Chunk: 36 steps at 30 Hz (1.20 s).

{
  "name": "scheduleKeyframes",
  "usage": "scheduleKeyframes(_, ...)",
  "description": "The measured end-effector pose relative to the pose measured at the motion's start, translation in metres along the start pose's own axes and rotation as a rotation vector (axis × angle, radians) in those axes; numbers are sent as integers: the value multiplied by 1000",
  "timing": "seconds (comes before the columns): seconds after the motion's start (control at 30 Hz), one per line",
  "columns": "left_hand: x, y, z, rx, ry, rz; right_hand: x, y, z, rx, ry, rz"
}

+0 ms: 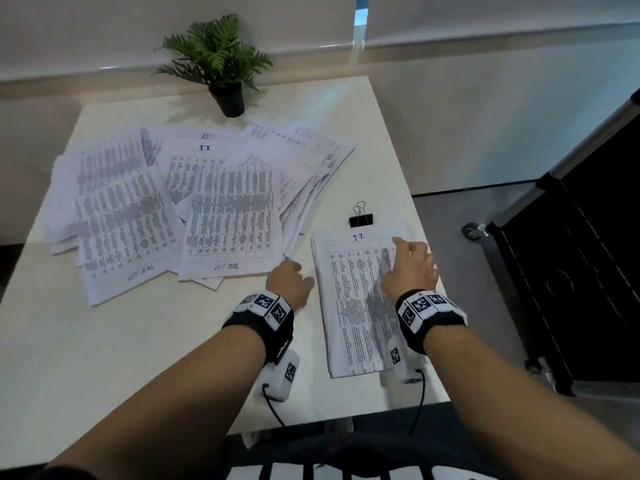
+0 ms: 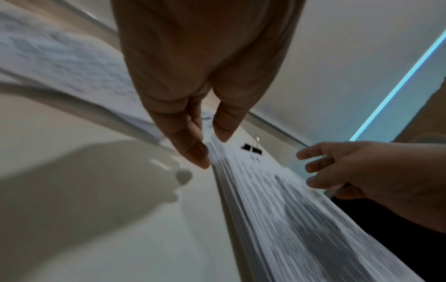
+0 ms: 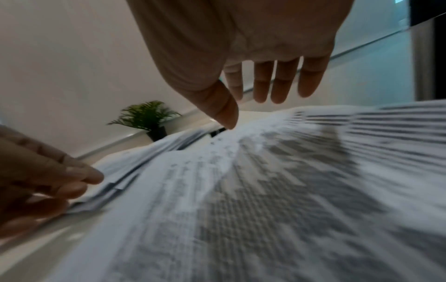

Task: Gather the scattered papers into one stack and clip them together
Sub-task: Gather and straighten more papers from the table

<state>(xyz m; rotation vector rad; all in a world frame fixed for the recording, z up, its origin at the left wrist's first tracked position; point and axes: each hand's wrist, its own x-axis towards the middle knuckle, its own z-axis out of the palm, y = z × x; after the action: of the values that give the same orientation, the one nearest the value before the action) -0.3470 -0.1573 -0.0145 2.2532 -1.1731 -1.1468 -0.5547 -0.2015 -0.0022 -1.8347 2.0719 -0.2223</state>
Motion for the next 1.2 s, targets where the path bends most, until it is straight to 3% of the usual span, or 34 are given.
scheduleKeyframes(0.1,10,-13,-51,-151,108,-27,7,-47,7,89,-99,-141)
scheduleKeyframes(0.2,22,-38,-110,-100,237,-43,9,-98,16,193,-222,-258)
scheduleKeyframes(0.33,38,-82,-187,51,343,-115,11,-155,38,202,-255,-321)
scheduleKeyframes(0.43,52,-122,-235,77,353,-225,17,-188,58,163,-252,-254)
scheduleKeyframes(0.63,77,-192,-295,-14,342,-468,24,-237,96,88,-254,61)
scheduleKeyframes(0.7,84,-207,-303,-99,349,-492,24,-247,108,41,-246,131)
scheduleKeyframes(0.8,93,-220,-304,-157,404,-417,26,-256,119,143,-219,203)
scheduleKeyframes(0.9,100,-226,-306,-191,428,-290,25,-264,117,169,-115,105)
scheduleKeyframes(1.03,100,-228,-318,-216,458,-247,26,-276,96,-20,-20,16)
scheduleKeyframes(1.2,89,-228,-333,-114,477,-221,27,-299,75,-59,-68,-293)
